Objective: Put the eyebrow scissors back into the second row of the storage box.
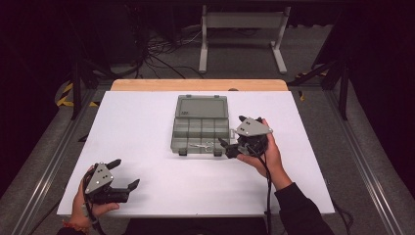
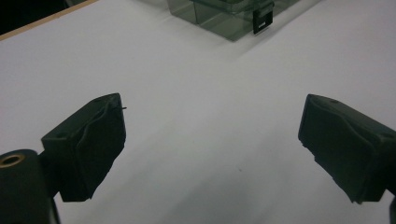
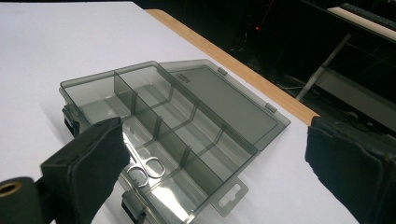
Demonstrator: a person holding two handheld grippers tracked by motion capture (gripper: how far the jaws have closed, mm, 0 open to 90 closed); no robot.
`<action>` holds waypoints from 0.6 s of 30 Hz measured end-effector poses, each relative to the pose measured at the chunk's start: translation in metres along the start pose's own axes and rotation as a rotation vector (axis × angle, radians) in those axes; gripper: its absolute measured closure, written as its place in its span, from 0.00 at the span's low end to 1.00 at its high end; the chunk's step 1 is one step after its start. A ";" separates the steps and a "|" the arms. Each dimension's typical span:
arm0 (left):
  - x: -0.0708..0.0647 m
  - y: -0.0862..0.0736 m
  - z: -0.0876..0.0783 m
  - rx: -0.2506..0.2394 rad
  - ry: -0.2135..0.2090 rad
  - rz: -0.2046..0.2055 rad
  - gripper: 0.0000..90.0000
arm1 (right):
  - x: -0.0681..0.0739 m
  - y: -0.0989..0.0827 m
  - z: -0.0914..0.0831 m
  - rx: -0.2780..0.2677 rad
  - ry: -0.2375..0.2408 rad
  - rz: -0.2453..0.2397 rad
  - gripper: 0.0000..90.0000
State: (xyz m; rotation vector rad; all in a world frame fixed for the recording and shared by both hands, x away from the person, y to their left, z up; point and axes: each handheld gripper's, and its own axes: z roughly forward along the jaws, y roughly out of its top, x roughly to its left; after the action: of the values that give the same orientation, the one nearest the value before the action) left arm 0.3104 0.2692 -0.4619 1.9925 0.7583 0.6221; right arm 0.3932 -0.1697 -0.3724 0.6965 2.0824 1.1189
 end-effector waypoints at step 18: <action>0.001 0.002 0.003 -0.007 -0.004 -0.006 0.09 | 0.002 -0.016 -0.015 0.032 0.007 -0.032 0.07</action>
State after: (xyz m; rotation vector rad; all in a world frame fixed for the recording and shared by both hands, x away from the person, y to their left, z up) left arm 0.3135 0.2675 -0.4616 1.9841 0.7586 0.6159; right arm 0.3783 -0.1832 -0.3803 0.6738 2.1144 1.0738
